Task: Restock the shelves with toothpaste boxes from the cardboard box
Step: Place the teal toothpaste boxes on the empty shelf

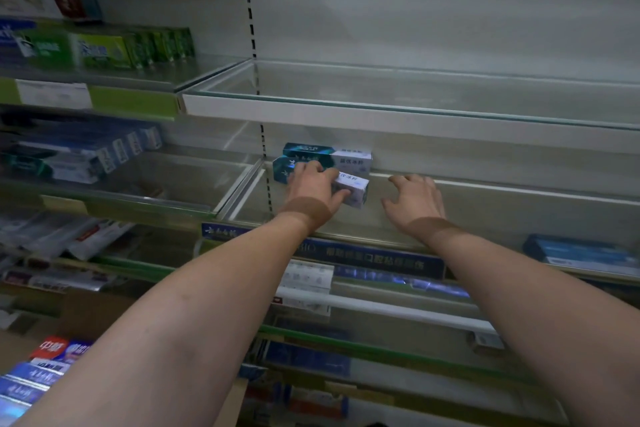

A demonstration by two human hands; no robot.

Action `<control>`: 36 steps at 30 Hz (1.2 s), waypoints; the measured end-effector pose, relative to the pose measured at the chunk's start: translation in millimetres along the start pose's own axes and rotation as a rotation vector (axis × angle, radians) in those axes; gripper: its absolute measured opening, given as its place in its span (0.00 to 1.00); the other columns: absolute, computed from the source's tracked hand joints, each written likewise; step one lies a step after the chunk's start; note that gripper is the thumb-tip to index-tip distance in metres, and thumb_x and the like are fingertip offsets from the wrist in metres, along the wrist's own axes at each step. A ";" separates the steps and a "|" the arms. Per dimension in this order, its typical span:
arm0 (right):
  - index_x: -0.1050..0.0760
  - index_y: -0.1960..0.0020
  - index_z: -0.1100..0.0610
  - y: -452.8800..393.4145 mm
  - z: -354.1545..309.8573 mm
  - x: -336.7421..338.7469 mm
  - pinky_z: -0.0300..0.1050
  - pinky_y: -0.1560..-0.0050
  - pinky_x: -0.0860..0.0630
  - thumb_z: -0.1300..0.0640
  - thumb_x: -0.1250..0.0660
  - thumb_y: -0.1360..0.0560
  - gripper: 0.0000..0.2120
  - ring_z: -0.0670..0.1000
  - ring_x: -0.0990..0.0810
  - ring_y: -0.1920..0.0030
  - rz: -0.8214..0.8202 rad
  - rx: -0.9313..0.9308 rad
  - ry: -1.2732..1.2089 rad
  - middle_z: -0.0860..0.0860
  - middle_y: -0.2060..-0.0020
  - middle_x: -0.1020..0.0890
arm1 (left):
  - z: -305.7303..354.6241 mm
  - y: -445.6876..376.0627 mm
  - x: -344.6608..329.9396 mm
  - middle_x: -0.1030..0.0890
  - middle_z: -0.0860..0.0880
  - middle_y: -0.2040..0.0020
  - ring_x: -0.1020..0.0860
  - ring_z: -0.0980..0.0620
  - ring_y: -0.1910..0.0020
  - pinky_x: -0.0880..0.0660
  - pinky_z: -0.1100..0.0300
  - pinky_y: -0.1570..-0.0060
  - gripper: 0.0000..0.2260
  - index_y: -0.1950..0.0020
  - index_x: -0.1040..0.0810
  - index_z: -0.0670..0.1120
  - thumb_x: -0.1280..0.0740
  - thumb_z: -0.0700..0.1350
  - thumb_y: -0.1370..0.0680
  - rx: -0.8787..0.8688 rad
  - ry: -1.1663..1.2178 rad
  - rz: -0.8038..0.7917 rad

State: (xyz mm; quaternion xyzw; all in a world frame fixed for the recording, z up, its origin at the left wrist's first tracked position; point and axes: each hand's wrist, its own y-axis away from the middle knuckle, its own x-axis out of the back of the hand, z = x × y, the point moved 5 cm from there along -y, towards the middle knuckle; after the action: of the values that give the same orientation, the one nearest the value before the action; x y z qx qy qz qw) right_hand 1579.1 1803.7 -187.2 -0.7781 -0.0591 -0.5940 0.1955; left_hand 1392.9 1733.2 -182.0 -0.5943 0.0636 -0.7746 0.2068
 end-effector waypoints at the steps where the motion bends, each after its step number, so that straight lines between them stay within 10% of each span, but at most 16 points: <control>1: 0.27 0.31 0.51 -2.1 1.6 -0.7 0.52 0.34 0.32 0.46 0.36 0.24 0.23 0.61 0.30 0.35 0.006 -0.001 -0.007 0.57 0.37 0.24 | 1.8 -1.6 -1.8 0.25 0.42 0.40 0.31 0.41 0.38 0.31 0.47 0.36 0.20 0.35 0.21 0.49 0.34 0.59 0.21 0.009 0.001 0.015; 36: 0.25 0.33 0.53 -28.9 -0.8 -7.5 0.51 0.35 0.33 0.47 0.38 0.22 0.19 0.59 0.30 0.36 0.012 -0.004 -0.103 0.55 0.37 0.23 | 18.0 -35.5 -11.5 0.29 0.43 0.28 0.35 0.41 0.29 0.38 0.42 0.28 0.22 0.28 0.26 0.51 0.36 0.59 0.20 0.181 -0.031 0.063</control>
State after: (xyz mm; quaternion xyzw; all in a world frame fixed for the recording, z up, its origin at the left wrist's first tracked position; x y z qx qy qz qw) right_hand 1566.9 1831.0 -187.3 -0.8082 -0.0634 -0.5523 0.1941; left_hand 1403.6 1772.6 -175.0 -0.5826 0.0087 -0.7611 0.2850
